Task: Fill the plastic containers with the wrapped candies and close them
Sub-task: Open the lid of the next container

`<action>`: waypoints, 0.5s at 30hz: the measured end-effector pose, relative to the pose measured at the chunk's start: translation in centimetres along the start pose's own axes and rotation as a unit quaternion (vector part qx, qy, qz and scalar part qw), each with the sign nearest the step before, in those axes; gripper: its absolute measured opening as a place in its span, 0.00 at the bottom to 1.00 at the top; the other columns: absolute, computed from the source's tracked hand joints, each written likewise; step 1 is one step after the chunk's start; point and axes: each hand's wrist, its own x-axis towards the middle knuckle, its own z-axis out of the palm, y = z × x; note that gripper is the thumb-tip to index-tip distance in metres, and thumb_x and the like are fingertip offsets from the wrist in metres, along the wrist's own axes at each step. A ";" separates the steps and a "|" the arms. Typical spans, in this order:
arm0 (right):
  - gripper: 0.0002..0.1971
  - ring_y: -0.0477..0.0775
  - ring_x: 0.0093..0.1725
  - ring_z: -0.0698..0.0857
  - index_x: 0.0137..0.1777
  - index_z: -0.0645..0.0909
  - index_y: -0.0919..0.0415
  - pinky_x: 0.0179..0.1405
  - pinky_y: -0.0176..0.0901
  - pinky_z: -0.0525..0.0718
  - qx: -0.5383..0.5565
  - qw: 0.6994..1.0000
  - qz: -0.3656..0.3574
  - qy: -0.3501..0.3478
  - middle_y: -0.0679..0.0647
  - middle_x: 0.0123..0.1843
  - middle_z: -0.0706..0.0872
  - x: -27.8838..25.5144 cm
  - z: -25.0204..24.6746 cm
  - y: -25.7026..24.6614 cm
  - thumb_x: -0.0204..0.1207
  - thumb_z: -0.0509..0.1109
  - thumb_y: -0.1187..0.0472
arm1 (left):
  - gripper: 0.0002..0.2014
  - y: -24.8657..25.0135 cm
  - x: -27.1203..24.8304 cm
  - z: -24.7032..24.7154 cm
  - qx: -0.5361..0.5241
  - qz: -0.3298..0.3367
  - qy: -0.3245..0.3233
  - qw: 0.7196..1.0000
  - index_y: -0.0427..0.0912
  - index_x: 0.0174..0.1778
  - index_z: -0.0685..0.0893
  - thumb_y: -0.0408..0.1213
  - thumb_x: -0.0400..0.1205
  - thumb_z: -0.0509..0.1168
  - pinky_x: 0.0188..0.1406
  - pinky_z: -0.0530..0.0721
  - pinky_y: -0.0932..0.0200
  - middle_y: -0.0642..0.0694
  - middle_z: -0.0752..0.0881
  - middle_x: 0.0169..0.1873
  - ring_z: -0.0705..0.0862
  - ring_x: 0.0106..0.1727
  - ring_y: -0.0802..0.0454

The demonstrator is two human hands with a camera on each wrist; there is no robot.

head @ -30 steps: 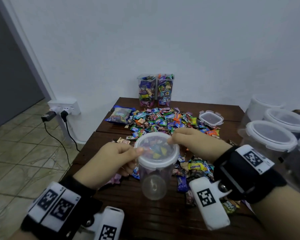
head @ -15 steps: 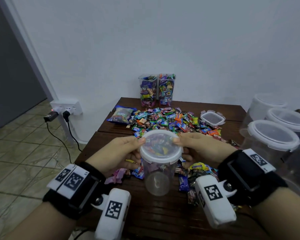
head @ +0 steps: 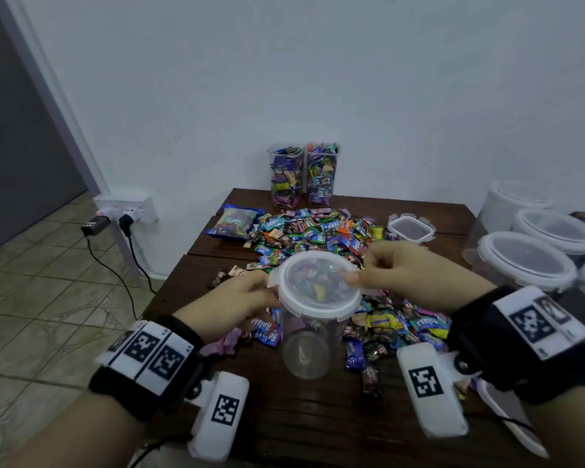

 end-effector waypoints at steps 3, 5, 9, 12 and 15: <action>0.13 0.49 0.40 0.76 0.44 0.74 0.48 0.43 0.47 0.76 -0.026 0.999 -0.036 0.031 0.46 0.43 0.78 0.1 0.4 -1.1 0.67 0.76 0.48 | 0.29 0.2 0.1 -0.6 0.080 0.039 -0.063 0.994 0.54 0.68 0.74 0.29 0.74 0.72 0.59 0.82 0.58 0.53 0.84 0.60 0.83 0.61 0.57; 0.16 0.47 0.52 0.78 0.55 0.74 0.43 0.53 0.46 0.78 -0.059 0.996 -0.062 0.019 0.44 0.56 0.77 0.2 0.8 -2.0 0.70 0.73 0.54 | 0.37 1.0 0.1 -0.9 0.129 0.054 -0.085 0.987 0.58 0.70 0.69 0.32 0.68 0.74 0.66 0.79 0.56 0.54 0.82 0.62 0.80 0.64 0.57; 0.18 0.42 0.58 0.74 0.61 0.75 0.45 0.54 0.39 0.71 -0.116 0.988 -0.097 -0.018 0.41 0.59 0.75 -0.5 1.6 -3.8 0.72 0.72 0.49 | 0.37 2.3 0.4 -0.7 0.112 0.083 -0.196 0.971 0.56 0.68 0.71 0.22 0.69 0.76 0.61 0.72 0.75 0.68 0.80 0.60 0.77 0.61 0.76; 0.28 0.44 0.50 0.77 0.58 0.70 0.46 0.46 0.37 0.74 -0.152 0.985 -0.072 -0.034 0.40 0.51 0.76 -0.9 2.1 -4.2 0.63 0.76 0.39 | 0.33 2.8 0.2 0.2 0.051 0.110 -0.251 0.960 0.48 0.67 0.75 0.16 0.71 0.71 0.63 0.75 0.68 0.62 0.85 0.58 0.80 0.64 0.65; 0.30 0.47 0.46 0.75 0.55 0.68 0.50 0.44 0.40 0.74 -0.193 0.978 -0.084 -0.005 0.41 0.47 0.73 -0.9 2.5 -4.3 0.60 0.78 0.39 | 0.32 2.9 0.5 0.8 0.007 0.124 -0.254 0.959 0.45 0.65 0.74 0.11 0.71 0.67 0.58 0.77 0.70 0.61 0.86 0.53 0.82 0.59 0.65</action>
